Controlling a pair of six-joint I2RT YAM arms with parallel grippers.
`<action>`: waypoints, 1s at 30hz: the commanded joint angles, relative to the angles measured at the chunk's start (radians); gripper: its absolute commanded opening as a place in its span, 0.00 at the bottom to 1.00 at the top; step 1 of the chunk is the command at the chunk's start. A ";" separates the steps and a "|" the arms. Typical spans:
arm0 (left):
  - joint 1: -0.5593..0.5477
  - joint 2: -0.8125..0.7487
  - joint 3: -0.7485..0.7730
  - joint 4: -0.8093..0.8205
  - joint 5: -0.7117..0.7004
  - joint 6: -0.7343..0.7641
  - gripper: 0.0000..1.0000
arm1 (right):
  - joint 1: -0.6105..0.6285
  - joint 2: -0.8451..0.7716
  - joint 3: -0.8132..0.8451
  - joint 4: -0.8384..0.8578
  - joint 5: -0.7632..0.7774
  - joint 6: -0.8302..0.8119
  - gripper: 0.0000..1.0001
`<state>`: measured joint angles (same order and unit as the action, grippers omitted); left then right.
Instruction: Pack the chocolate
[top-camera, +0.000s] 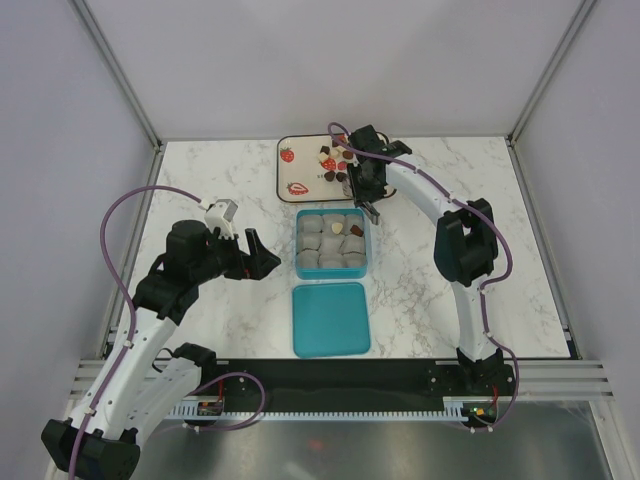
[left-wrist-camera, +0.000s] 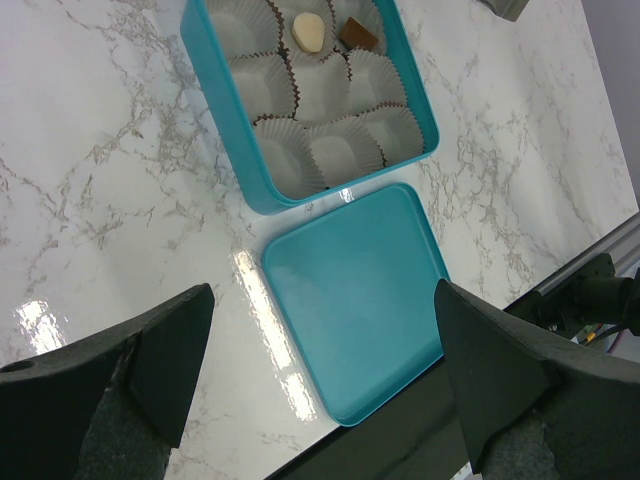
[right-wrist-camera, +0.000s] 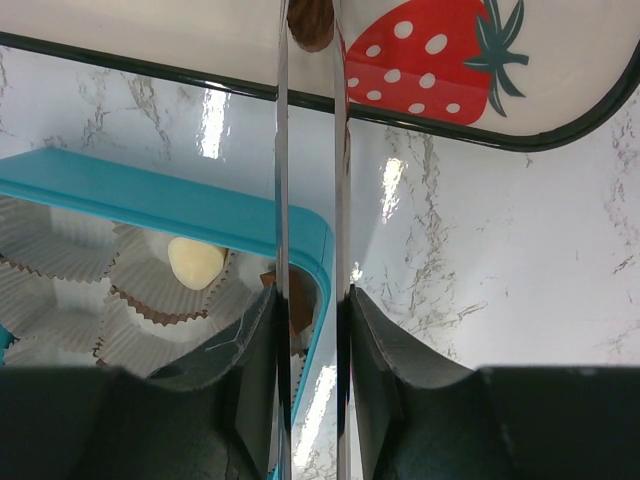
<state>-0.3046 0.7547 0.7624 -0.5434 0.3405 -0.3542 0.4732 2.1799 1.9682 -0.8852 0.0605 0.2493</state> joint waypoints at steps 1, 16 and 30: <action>-0.004 -0.002 0.000 0.010 -0.005 0.029 0.99 | -0.005 -0.035 0.052 -0.004 0.004 -0.011 0.34; -0.002 -0.002 0.000 0.010 -0.009 0.027 0.99 | 0.036 -0.265 -0.057 -0.024 0.016 -0.031 0.31; -0.002 -0.006 -0.002 0.010 -0.011 0.024 0.99 | 0.271 -0.427 -0.282 0.035 0.021 0.056 0.32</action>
<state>-0.3054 0.7544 0.7624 -0.5434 0.3405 -0.3542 0.7048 1.8118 1.7023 -0.8833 0.0643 0.2703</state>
